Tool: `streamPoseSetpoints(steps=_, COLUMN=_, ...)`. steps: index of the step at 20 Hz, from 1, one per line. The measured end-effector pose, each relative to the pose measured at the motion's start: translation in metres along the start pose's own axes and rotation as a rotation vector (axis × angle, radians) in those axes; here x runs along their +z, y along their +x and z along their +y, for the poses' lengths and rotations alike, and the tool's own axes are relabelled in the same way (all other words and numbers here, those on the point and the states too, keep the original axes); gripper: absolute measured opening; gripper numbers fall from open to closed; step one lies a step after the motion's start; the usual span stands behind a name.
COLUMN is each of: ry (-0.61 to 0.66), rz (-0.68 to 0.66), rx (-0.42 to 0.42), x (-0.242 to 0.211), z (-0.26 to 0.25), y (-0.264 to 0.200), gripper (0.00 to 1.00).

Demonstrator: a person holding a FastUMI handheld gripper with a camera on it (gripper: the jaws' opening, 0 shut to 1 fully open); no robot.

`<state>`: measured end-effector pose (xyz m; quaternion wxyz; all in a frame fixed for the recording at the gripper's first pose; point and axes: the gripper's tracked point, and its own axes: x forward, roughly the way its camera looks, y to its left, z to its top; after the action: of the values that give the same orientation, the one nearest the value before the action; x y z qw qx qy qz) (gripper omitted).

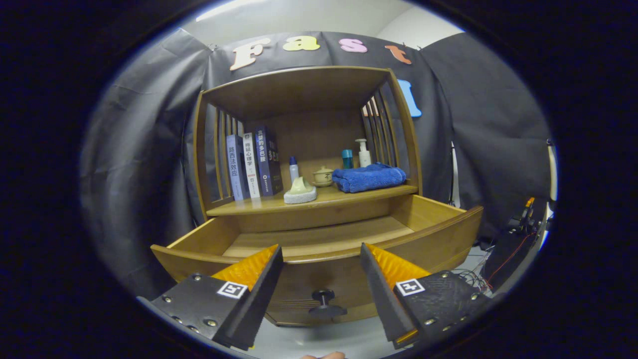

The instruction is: Pull open the drawer, take out the items inside it, and place them on the countertop above the cabinet.

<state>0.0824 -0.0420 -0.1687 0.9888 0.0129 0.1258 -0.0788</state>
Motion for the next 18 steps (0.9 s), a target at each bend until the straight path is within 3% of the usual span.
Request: streamPoseSetpoints(steps=18, ry=-0.04, rz=0.065, rx=-0.027, x=-0.013, z=-0.002, y=-0.003, gripper=0.96)
